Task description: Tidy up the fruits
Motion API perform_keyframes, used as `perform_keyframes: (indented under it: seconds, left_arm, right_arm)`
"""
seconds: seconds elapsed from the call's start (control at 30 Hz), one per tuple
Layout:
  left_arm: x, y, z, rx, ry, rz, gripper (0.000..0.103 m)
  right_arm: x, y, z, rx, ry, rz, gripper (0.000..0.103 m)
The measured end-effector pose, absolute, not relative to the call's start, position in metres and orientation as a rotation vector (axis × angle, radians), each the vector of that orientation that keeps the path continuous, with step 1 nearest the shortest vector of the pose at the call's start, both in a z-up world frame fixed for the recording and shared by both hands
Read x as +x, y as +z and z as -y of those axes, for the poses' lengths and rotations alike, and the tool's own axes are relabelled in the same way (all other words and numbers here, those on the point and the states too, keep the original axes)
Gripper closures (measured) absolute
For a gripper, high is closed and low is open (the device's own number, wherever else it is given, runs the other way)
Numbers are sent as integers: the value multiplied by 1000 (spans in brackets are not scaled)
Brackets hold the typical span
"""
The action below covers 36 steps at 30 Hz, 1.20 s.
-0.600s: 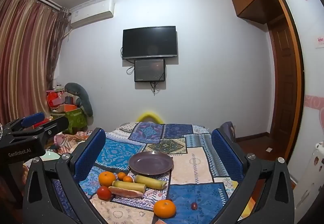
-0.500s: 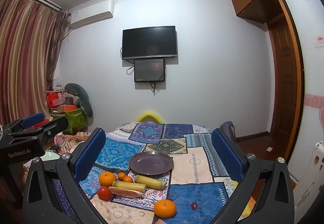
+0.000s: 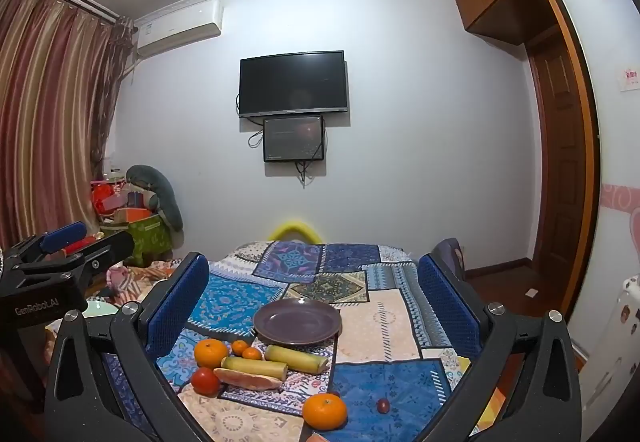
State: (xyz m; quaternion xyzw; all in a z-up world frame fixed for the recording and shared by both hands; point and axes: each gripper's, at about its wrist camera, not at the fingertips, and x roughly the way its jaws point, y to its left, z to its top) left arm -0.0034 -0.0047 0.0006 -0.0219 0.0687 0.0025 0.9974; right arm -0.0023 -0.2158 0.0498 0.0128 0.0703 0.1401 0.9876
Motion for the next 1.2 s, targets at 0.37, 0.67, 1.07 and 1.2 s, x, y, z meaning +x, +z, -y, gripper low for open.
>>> perform_keyframes:
  seconds: [0.37,0.67,1.07,1.2]
  left_arm:
    - [-3,-1,11,-33,0,-136,0]
    - [-5,-1,9,-35,-3,-129,0]
    - [-6,-2,10,-29,1,-122,0]
    - [-7,-2,10,-27,1,-119,0]
  right_arm:
    - [-1,50,220,31,279,-143,0]
    - [-1,49,220,31,280,-143,0]
    - [-1,46,218,24,284,-139,0]
    - [-1,46,217,19,289,-141,0]
